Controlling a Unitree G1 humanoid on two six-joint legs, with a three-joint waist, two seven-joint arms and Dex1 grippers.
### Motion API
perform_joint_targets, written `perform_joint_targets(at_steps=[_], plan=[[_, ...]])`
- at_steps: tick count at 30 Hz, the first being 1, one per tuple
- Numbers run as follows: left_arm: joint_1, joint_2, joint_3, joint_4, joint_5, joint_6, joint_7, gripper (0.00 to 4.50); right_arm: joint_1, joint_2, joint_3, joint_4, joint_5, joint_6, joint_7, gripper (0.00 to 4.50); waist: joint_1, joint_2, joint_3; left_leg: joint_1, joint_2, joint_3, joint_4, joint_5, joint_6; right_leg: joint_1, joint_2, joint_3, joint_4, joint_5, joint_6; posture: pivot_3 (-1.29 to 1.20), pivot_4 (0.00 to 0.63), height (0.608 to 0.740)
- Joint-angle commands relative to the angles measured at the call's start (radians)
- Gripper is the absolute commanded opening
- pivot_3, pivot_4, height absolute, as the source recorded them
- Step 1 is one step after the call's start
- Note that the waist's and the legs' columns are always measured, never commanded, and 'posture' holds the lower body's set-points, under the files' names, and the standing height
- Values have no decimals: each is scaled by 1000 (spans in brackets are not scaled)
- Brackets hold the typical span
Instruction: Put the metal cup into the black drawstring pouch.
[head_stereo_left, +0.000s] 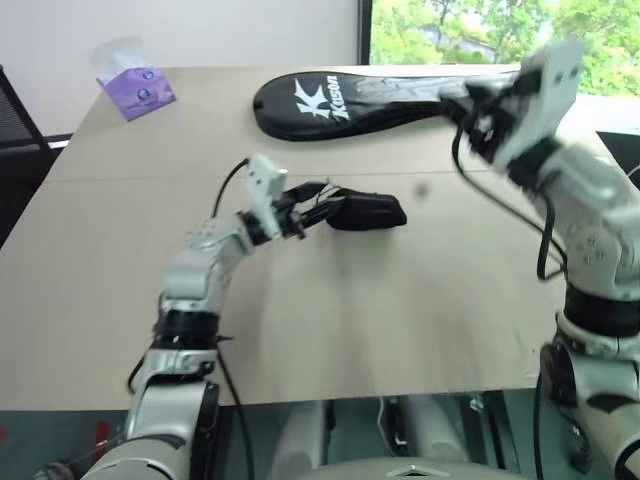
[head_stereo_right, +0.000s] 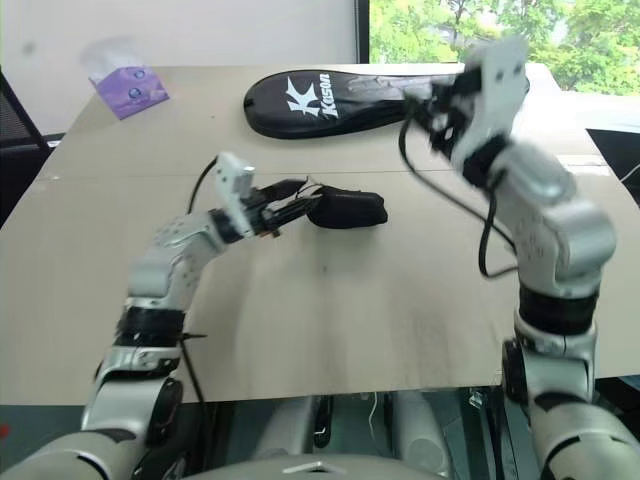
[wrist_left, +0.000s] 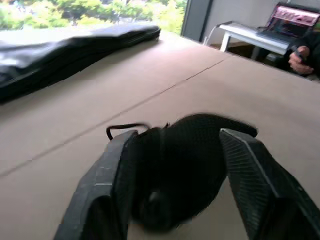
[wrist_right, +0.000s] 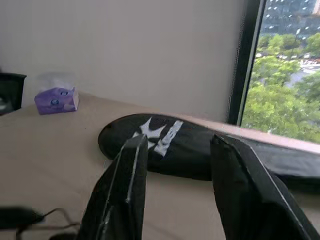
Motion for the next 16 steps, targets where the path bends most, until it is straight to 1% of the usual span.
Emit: perform_joint_targets(at_steps=[1,3,6,8,10,11,13,16], plan=[[160,59,105,-178,-59,48,24,2878,240,-67,-8,-246,12,-24,52,3518,0,0,0,0,0,0,0,0,0,0,-1,1,-1,0,0,0,150,740],[253,83,135,-235,-67,54,30,2878,387,-102,-2,-321,-17,-60,69,4345,1,0,0,1,0,0,0,-1,2,0,-1,2,-1,0,0,0,150,740],[405,101,205,-310,-101,57,31,2878,641,-151,3,-397,-103,-186,123,4345,7,0,0,5,0,0,1,-3,4,5,-1,1,0,0,0,0,150,740],[472,102,243,-356,-124,61,46,2878,755,-133,-43,-417,-110,-255,134,4345,10,0,0,19,0,0,-2,-3,5,19,-1,1,-5,-1,0,0,150,740],[508,102,262,-379,-137,66,63,2878,817,-125,-70,-419,-116,-301,146,4345,11,0,0,32,1,-3,-6,-3,5,35,0,-1,-14,-1,-1,0,150,740],[532,102,278,-390,-142,66,69,2878,850,-128,-88,-415,-128,-327,155,4345,13,0,0,37,2,-3,-6,-3,5,40,0,-1,-15,-1,-1,0,150,740],[564,102,299,-408,-156,71,80,2878,895,-132,-112,-404,-147,-363,170,4345,14,-2,-2,38,2,-2,-6,-3,5,40,0,-1,-15,-1,-1,0,150,740],[577,100,312,-430,-179,87,103,2878,918,-128,-134,-379,-153,-391,182,4345,14,-2,-2,38,2,-2,-6,-3,5,40,0,-1,-15,-1,-1,0,150,740]])
